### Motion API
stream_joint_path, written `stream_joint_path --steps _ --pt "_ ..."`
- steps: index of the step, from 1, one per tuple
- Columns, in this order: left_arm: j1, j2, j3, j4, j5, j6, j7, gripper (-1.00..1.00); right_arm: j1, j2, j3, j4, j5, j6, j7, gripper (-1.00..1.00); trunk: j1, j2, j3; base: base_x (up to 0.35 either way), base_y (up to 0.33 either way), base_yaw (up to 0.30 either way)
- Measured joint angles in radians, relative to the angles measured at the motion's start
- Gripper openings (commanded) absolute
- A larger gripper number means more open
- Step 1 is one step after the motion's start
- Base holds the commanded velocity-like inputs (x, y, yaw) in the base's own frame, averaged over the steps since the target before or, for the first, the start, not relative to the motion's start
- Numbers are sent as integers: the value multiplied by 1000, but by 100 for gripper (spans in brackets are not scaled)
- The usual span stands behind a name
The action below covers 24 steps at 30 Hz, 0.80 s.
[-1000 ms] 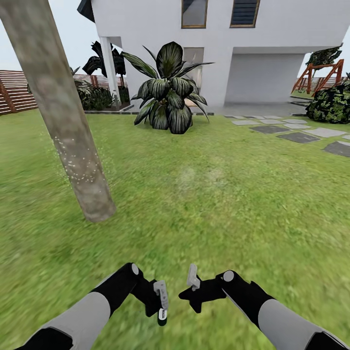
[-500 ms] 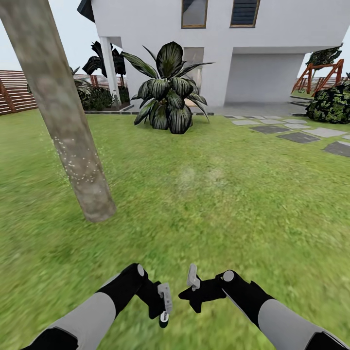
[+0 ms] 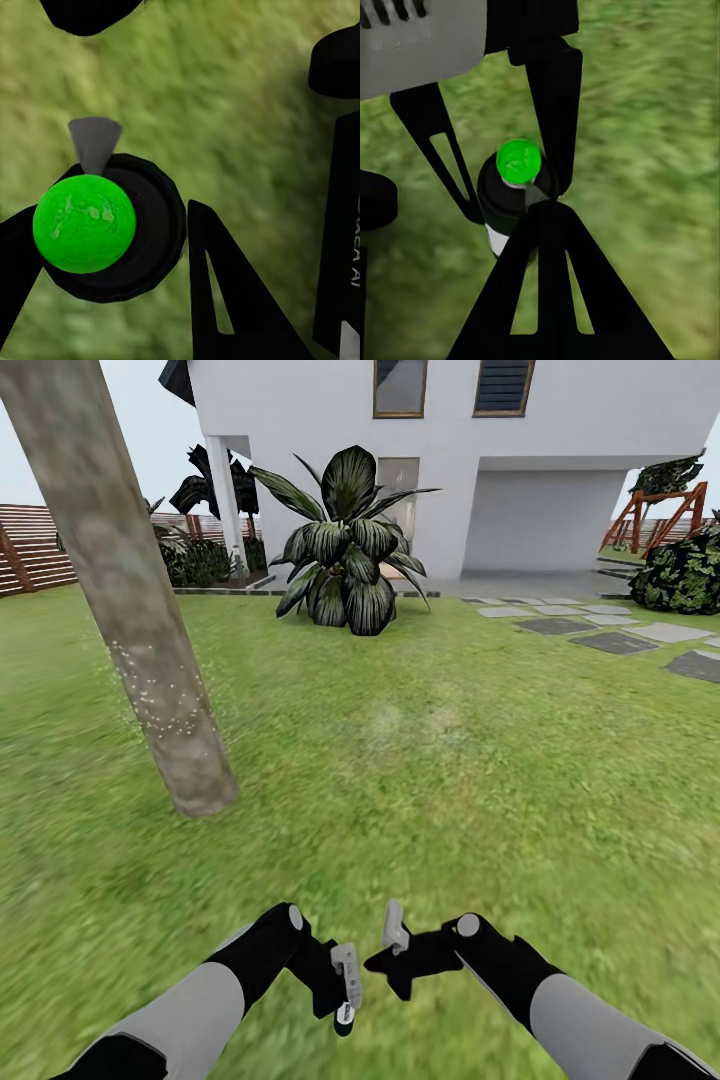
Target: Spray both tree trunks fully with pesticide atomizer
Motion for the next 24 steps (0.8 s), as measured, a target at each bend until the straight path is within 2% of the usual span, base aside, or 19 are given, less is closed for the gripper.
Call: stream_joint_path --steps 10,15,24 --pt "0 -3 0 -6 10 -5 -2 -100 0 0 0 -4 0 0 0 -100 0 0 0 0 0 0" --pt "0 -11 0 -5 29 -6 -6 -100 0 0 0 -4 0 0 0 -100 0 0 0 0 0 0" --pt "-1 -17 1 -1 31 -6 -5 -100 0 0 0 -5 0 0 0 -100 0 0 0 0 0 0"
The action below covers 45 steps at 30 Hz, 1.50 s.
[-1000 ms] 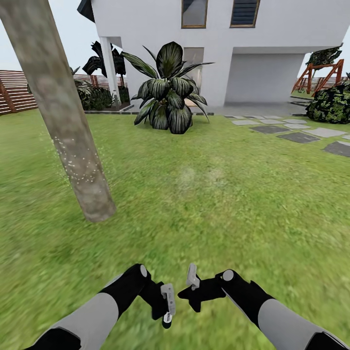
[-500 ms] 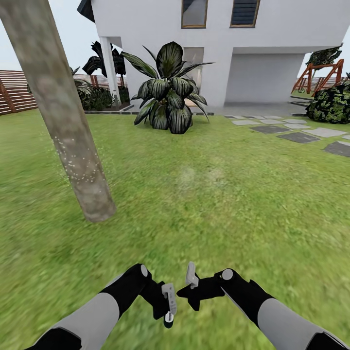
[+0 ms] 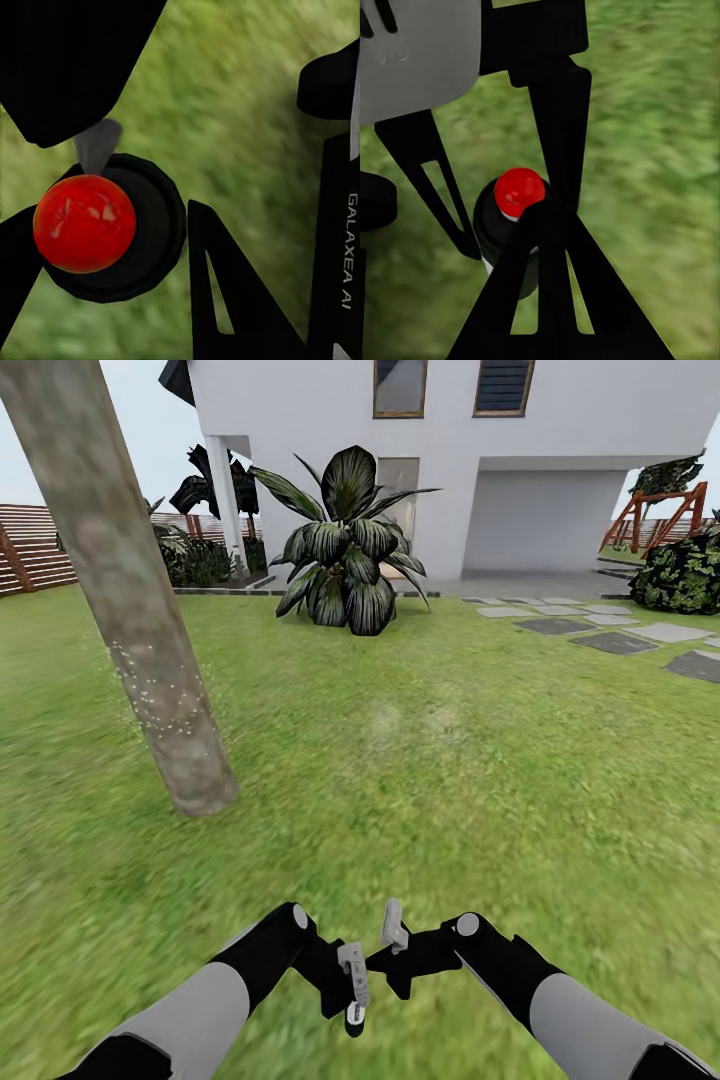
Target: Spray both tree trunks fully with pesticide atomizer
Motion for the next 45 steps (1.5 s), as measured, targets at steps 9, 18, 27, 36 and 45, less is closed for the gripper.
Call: stream_joint_path --steps 9,18,27,36,45 --pt "1 19 -7 6 -15 3 2 -100 0 0 0 0 0 0 0 -100 0 0 0 0 0 0" --pt "-3 181 14 -1 -10 3 76 -100 0 -8 -3 8 -1 0 -2 -100 0 0 0 0 0 0" --pt "8 193 482 4 13 -8 480 -100 3 -17 -74 204 -12 -11 -236 100 0 0 0 0 0 0" --pt "224 147 603 7 300 -203 1030 -100 80 -21 -373 393 -76 -298 -739 100 0 0 0 0 0 0" --pt "336 144 603 139 323 -385 1097 -100 248 -37 -385 421 -148 -535 -895 100 0 0 0 0 0 0"
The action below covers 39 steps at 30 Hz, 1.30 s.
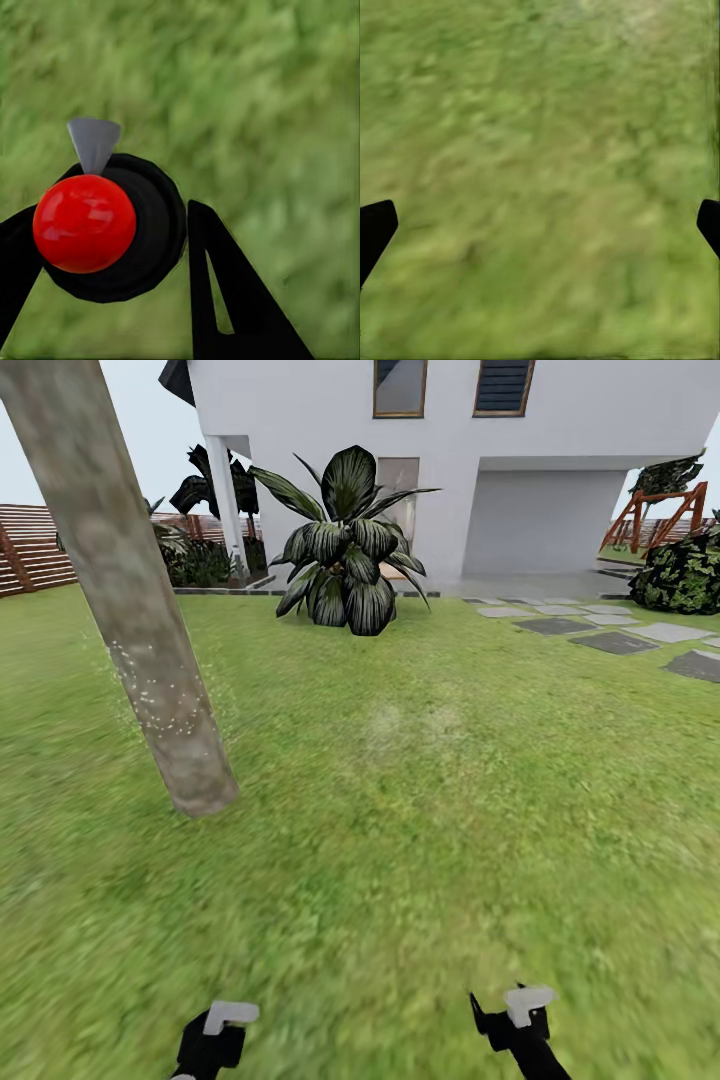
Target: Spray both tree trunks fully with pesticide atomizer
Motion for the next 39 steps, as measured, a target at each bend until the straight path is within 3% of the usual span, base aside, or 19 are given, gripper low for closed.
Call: stream_joint_path --steps 2,3,4,17,39 --pt "1 7 30 1 21 -3 4 -100 1 6 -1 0 -144 -1 -1 100 0 0 0 0 0 0" --pt "1 11 76 1 86 -6 3 -100 1 -1 -4 -1 -280 0 0 100 0 0 0 0 0 -264" --pt "8 11 83 1 105 -7 2 -100 1 1 1 2 -353 1 1 100 0 0 0 0 0 -281" --pt "13 11 86 0 106 -7 -2 -100 5 -4 3 28 -359 1 6 100 0 0 4 0 -20 -299" --pt "13 9 84 1 106 -7 3 -100 5 -4 3 30 -361 1 2 100 0 0 6 -35 -267 -300"
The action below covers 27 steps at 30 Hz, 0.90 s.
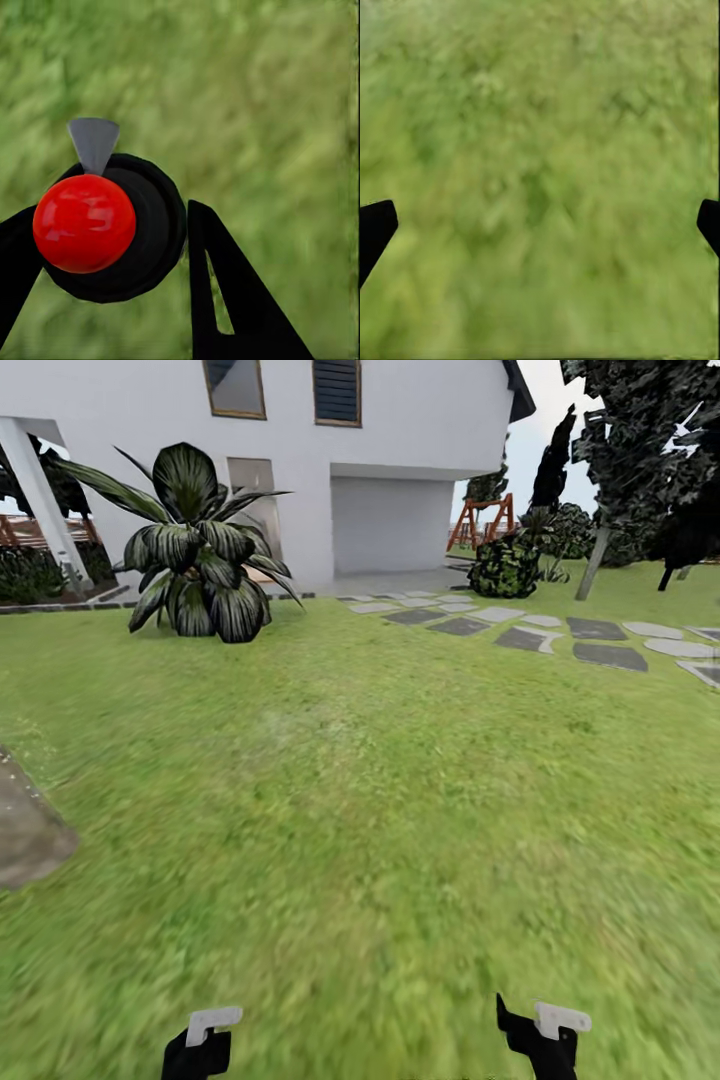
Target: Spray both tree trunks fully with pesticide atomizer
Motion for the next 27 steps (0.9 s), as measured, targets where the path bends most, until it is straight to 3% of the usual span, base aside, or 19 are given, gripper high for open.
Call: stream_joint_path --steps 27 --pt "1 1 0 0 -2 0 0 -100 2 0 0 0 1 0 0 100 0 0 0 -83 -272 -300"
